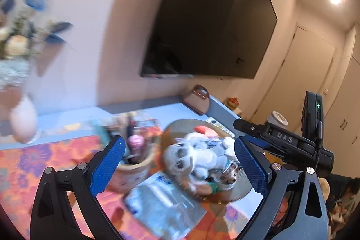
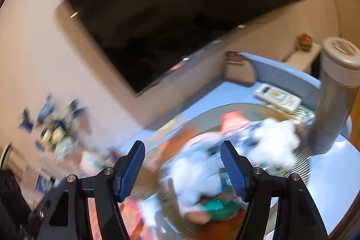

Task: Organize soft objects

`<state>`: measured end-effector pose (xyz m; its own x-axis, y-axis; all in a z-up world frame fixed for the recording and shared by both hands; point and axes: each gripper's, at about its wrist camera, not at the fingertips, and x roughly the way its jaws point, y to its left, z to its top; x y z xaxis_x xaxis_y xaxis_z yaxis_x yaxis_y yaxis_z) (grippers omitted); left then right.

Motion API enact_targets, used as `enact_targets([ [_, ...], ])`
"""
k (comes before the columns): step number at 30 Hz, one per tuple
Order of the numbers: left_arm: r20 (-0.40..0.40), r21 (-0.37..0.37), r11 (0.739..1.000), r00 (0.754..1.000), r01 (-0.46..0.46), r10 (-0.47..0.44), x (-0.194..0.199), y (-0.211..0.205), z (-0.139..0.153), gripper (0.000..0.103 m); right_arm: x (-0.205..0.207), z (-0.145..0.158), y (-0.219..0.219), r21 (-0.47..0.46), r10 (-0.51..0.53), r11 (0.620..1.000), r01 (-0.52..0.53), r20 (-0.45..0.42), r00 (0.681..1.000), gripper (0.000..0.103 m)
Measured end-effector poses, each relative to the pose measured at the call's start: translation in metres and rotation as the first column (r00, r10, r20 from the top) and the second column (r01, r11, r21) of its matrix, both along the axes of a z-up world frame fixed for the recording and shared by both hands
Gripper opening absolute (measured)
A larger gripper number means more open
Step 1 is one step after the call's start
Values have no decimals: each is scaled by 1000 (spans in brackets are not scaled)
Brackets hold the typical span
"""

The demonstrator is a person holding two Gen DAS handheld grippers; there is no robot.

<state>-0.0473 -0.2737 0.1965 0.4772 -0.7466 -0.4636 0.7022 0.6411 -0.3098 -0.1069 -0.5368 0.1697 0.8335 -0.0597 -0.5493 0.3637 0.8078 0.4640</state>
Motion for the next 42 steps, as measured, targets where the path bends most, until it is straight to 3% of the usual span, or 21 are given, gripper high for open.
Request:
enact_targets([
  [7, 47, 29, 972, 972, -234, 232, -16, 118, 26, 98, 15, 9, 120, -85, 237, 968, -238, -15, 971, 68],
  [14, 108, 82, 877, 879, -474, 465, -38, 235, 40, 98, 28, -3, 240, -140, 449, 881, -452, -58, 892, 70],
  [17, 95, 92, 837, 842, -539, 531, -38, 275, 32, 98, 35, -15, 279, -173, 486, 852, -495, -94, 869, 85],
  [18, 91, 91, 826, 831, -556, 549, -37, 285, 26, 98, 36, -20, 288, -187, 490, 846, -500, -101, 866, 85],
  [21, 79, 108, 803, 810, -586, 581, -26, 299, -2, 98, 43, -39, 310, -254, 479, 830, -496, -131, 868, 85],
  [25, 75, 173, 784, 801, -597, 594, -5, 293, -49, 98, 56, -73, 327, -388, 408, 810, -439, -164, 898, 85],
  [32, 147, 283, 733, 783, -619, 605, 24, 261, -121, 98, 79, -129, 317, -327, 381, 840, -433, -213, 900, 85],
  [37, 128, 264, 721, 764, -641, 633, 27, 259, -146, 98, 76, -142, 316, -352, 353, 842, -410, -217, 910, 85],
  [40, 144, 294, 715, 769, -634, 622, 27, 252, -148, 102, 67, -141, 322, -410, 322, 829, -381, -207, 924, 86],
  [42, 145, 276, 729, 777, -626, 613, 24, 254, -147, 102, 63, -140, 327, -443, 302, 819, -364, -207, 931, 91],
])
